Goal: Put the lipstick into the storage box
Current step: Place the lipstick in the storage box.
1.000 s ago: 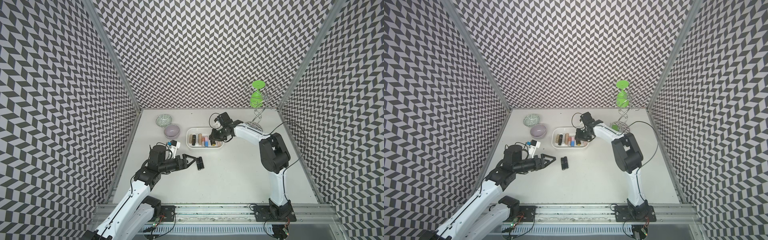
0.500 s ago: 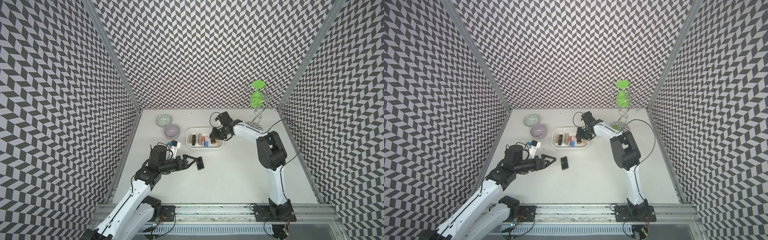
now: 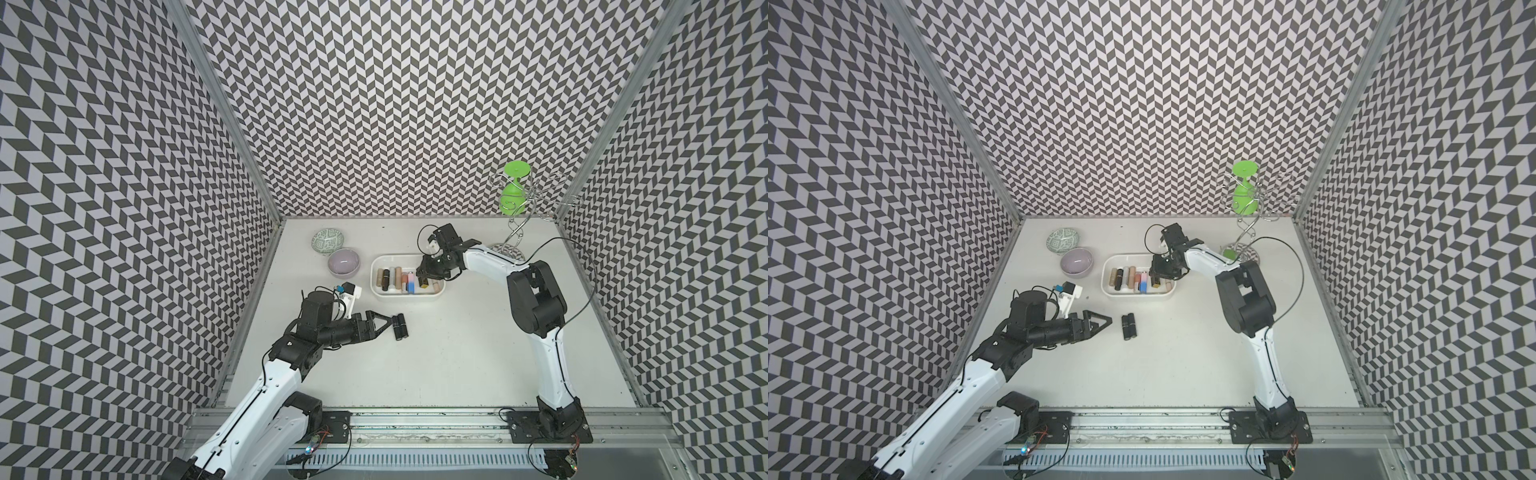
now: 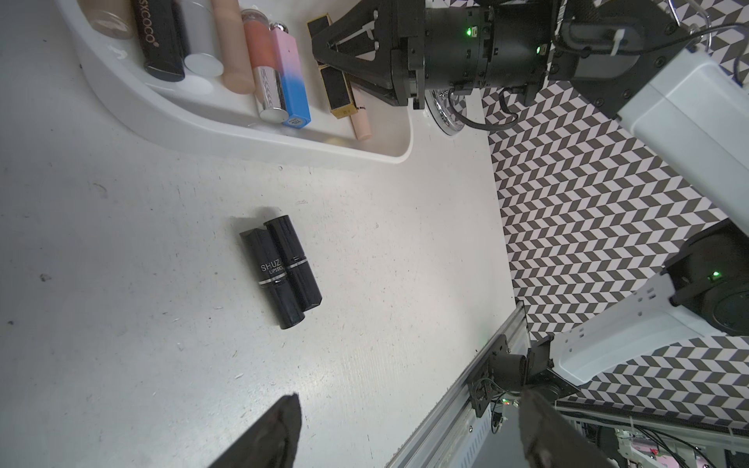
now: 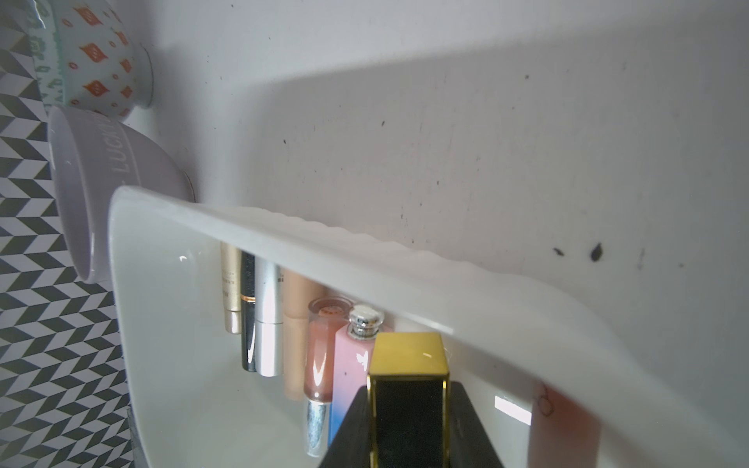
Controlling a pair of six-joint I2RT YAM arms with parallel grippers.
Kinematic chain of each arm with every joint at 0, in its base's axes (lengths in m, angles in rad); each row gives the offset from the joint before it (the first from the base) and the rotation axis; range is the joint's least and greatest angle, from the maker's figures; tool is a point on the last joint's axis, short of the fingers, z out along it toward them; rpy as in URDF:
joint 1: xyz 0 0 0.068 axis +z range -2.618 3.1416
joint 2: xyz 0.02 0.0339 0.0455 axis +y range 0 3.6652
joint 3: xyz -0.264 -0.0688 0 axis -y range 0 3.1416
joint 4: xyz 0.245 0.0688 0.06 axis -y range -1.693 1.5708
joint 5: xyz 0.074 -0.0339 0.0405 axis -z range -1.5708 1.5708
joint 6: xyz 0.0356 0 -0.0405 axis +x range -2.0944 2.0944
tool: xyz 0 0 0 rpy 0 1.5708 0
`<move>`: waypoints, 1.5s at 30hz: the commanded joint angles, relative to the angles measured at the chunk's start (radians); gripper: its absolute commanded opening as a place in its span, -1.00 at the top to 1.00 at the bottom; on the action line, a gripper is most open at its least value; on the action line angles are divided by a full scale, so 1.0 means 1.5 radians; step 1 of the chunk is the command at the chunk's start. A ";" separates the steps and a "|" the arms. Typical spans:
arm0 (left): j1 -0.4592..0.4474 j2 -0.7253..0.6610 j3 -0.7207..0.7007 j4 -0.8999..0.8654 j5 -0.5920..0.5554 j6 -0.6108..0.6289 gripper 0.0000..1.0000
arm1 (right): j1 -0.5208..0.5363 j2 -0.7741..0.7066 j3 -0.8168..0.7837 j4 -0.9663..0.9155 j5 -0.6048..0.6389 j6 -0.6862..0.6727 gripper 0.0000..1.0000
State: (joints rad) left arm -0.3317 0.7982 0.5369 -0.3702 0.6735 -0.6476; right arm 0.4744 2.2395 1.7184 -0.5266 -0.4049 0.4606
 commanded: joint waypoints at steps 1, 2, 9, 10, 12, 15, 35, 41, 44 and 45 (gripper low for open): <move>-0.003 -0.003 0.009 -0.006 -0.005 0.010 -0.74 | -0.001 0.019 0.017 0.024 -0.013 0.007 0.43; -0.003 -0.004 0.009 -0.006 -0.005 0.010 -0.74 | 0.000 0.020 0.018 0.024 -0.014 0.008 0.42; -0.003 -0.002 0.011 -0.007 -0.005 0.012 -0.74 | -0.001 0.022 0.020 0.024 -0.017 0.011 0.20; -0.002 -0.002 0.011 -0.007 -0.005 0.012 -0.74 | -0.001 0.021 0.019 0.023 -0.017 0.011 0.17; -0.003 -0.002 0.010 -0.006 -0.005 0.011 -0.74 | 0.000 0.018 0.016 0.023 -0.015 0.010 0.16; -0.002 -0.003 0.009 -0.004 -0.004 0.009 -0.74 | -0.001 0.010 0.011 0.021 -0.011 0.008 0.15; -0.004 -0.017 -0.015 0.048 0.012 -0.040 -0.74 | 0.000 -0.207 -0.073 0.005 -0.008 0.009 0.14; -0.007 -0.029 -0.031 0.060 0.011 -0.052 -0.74 | 0.000 -0.315 -0.155 0.001 -0.001 0.006 0.14; -0.015 -0.033 -0.046 0.074 0.004 -0.063 -0.74 | 0.002 -0.375 -0.219 0.005 0.000 0.006 0.14; -0.021 -0.033 -0.053 0.081 -0.002 -0.068 -0.74 | 0.004 -0.396 -0.242 0.005 0.002 0.005 0.14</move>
State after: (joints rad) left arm -0.3454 0.7609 0.4828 -0.2951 0.6762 -0.7322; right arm 0.4747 1.7245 1.4223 -0.5301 -0.4156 0.4782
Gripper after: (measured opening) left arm 0.872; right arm 0.432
